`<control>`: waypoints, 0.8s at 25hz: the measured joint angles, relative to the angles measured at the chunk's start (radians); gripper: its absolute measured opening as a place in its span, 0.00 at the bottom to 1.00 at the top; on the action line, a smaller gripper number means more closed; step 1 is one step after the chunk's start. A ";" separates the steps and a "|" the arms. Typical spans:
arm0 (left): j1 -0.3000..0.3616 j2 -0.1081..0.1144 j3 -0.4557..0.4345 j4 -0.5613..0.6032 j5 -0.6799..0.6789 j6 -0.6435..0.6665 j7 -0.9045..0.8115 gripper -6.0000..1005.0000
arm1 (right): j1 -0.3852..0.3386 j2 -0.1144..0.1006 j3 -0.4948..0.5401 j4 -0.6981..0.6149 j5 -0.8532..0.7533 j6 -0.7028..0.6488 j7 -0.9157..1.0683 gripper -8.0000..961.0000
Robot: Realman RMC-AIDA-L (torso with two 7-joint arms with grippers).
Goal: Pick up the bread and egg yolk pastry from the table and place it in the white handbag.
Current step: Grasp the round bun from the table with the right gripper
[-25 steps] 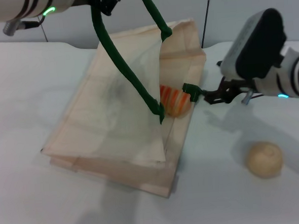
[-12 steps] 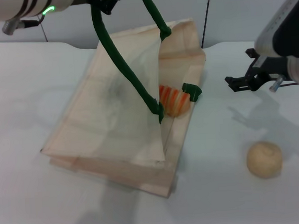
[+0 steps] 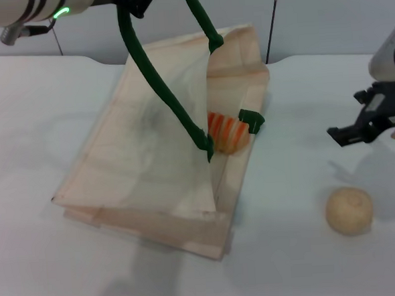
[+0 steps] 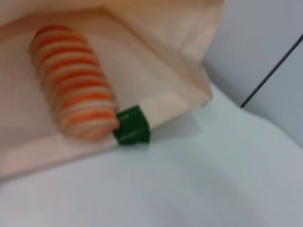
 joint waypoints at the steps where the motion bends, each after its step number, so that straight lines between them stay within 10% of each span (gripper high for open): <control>1: 0.000 0.000 0.000 0.000 0.000 0.000 0.000 0.14 | 0.000 0.000 0.003 -0.005 -0.007 -0.018 0.003 0.90; 20: -0.004 0.002 -0.001 -0.009 0.002 -0.002 0.013 0.15 | 0.000 0.003 -0.015 -0.067 -0.070 -0.251 0.065 0.90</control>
